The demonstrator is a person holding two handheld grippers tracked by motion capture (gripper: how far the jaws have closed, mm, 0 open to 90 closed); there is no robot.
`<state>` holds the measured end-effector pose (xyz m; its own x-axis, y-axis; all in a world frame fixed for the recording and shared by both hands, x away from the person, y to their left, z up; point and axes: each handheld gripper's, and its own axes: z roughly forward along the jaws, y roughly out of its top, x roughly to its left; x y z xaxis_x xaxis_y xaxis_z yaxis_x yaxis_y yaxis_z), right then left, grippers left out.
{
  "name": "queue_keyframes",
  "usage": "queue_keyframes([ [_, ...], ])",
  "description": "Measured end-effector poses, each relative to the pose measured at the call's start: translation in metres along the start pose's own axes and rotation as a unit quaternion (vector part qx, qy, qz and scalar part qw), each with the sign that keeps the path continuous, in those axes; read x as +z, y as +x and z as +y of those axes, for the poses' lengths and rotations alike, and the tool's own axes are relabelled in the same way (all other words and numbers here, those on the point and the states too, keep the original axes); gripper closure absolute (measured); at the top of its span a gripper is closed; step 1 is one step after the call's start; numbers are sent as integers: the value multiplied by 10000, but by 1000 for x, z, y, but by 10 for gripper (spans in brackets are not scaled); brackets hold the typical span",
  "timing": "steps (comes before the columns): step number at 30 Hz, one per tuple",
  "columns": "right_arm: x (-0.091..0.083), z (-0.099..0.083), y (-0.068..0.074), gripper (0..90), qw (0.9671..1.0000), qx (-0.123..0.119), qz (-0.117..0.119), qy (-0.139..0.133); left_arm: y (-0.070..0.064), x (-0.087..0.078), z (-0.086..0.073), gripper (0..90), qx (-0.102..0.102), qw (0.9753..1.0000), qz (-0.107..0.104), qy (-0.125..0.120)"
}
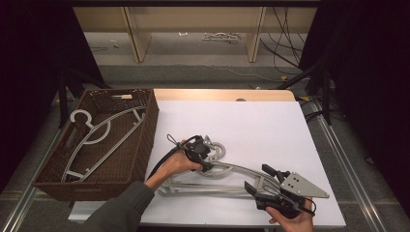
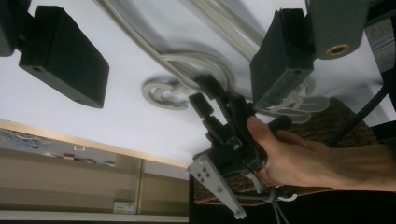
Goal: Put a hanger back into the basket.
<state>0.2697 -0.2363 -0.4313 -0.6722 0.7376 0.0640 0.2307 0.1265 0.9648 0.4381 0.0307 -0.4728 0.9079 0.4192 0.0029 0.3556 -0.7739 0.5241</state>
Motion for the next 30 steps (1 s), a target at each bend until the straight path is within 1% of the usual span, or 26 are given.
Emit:
queue_keyframes([
  [1, 0, 0, 0, 206, 10000, 15, -30, 17, -1, -2, 0, 592, 89, 9999, -29, 48],
  [2, 0, 0, 0, 206, 10000, 15, -30, 17, -1, -2, 0, 641, 89, 9999, -29, 48],
  [3, 0, 0, 0, 206, 10000, 4, -34, 10, -1, -5, 0, 641, 170, 9998, -90, 58],
  [4, 0, 0, 0, 206, 10000, 18, 22, -2, -1, -6, 0, 712, 184, 9997, -132, 34],
  [5, 0, 0, 0, 206, 10000, 2, 18, 62, -1, -7, 0, 722, 299, 9994, -121, 93],
  [6, 0, 0, 0, 206, 10000, 9, 17, 67, -1, -6, 1, 737, 329, 9992, -179, 130],
  [8, 0, 0, 0, 207, 10000, -9, 20, 12, -1, -6, 1, 745, 357, 9991, -192, 160],
  [9, 0, 0, 0, 207, 10000, 11, 17, 67, -2, -7, 2, 750, 463, 9985, -199, 217],
  [11, -1, 0, 0, 207, 9999, 7, -3, 112, -2, -9, 3, 761, 606, 9976, -215, 275],
  [12, 0, 0, -1, 207, 10000, 7, 11, 24, -2, -9, 3, 766, 606, 9976, -215, 275],
  [13, -1, 0, -1, 207, 10000, -1, -6, 55, -3, -10, 3, 770, 741, 9967, -169, 300],
  [14, 0, 0, -1, 207, 10000, -2, 16, 30, -4, -12, 3, 775, 831, 9959, -155, 333],
  [15, -1, 0, -1, 207, 9999, 4, 10, 153, -3, -13, 3, 780, 883, 9954, -148, 350],
  [16, -1, 0, -1, 207, 9999, 4, 10, 153, -3, -13, 3, 783, 883, 9954, -148, 350],
  [17, 0, 0, -1, 207, 10000, 9, 9, 53, -4, -14, 3, 783, 884, 9953, -140, 363],
  [18, 0, 0, -1, 207, 10000, 12, 19, 31, -4, -15, 2, 787, 909, 9951, -127, 359],
  [19, -1, 0, 0, 207, 10000, -14, -9, 73, -5, -16, 2, 794, 998, 9942, -121, 369],
  [20, -1, 0, 0, 207, 10000, -14, -9, 73, -6, -18, 2, 794, 1015, 9941, -94, 372],
  [23, -2, 1, 0, 208, 9999, 19, 18, 146, -9, -24, 1, 808, 1151, 9929, 3, 303],
  [24, 0, 0, -1, 208, 10000, -11, -2, 57, -10, -29, 2, 815, 1205, 9924, 36, 259],
  [25, -1, 0, -1, 207, 10000, -1, 2, 87, -11, -32, 2, 821, 1149, 9931, 43, 219],
  [26, -1, 0, -1, 208, 9999, 21, 29, 114, -11, -32, 2, 823, 1149, 9931, 43, 219],
  [27, -1, 1, 0, 208, 9999, 6, 7, 114, -13, -37, 3, 824, 1082, 9940, 92, 100],
  [28, -1, 1, 0, 208, 9999, 6, 7, 114, -13, -37, 3, 824, 1082, 9940, 92, 100],
  [29, 0, 0, 0, 208, 10000, -11, -5, 49, -13, -40, 3, 824, 1084, 9940, 109, 63],
  [30, -1, 0, 0, 208, 9999, -4, 16, 99, -14, -42, 4, 824, 1100, 9938, 125, 44],
])
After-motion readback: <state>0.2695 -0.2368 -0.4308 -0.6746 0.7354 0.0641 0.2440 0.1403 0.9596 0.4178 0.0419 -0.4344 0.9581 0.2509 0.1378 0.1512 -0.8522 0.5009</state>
